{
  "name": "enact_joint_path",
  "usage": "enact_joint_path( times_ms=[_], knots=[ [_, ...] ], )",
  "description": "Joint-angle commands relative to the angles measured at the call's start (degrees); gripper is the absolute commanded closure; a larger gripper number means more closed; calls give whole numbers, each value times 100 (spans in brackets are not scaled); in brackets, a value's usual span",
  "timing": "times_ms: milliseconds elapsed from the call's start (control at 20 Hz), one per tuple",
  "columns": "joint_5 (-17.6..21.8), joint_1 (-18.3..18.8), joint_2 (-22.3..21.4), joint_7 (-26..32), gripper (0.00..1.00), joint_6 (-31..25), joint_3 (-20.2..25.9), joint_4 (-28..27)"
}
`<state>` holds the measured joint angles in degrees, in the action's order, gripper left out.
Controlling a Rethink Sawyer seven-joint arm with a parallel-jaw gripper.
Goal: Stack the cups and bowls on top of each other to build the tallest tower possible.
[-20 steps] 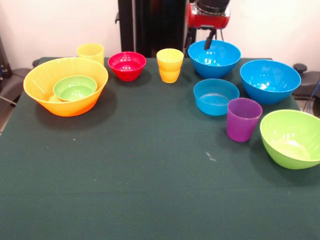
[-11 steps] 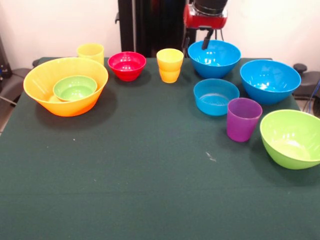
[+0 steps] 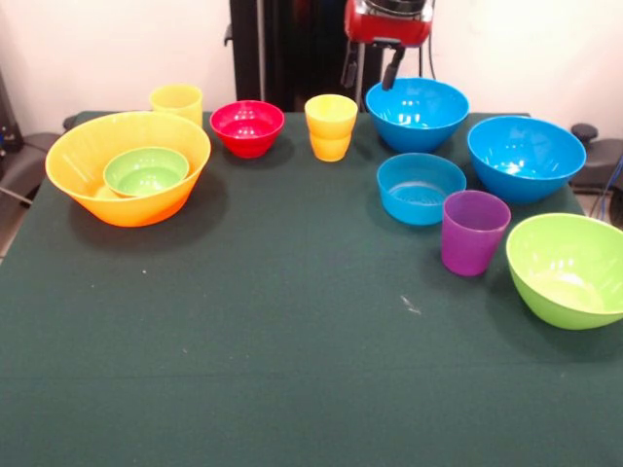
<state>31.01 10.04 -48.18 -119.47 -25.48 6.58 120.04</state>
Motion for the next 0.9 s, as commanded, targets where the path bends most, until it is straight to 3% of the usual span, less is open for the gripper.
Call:
enact_joint_path(
  times_ms=[50,700,900],
  knots=[
    [320,-68,379,-265,0,378,57,-140],
    [332,-308,559,-392,0,401,-169,-339],
    [425,-399,950,-453,0,553,-307,-623]
  ],
)
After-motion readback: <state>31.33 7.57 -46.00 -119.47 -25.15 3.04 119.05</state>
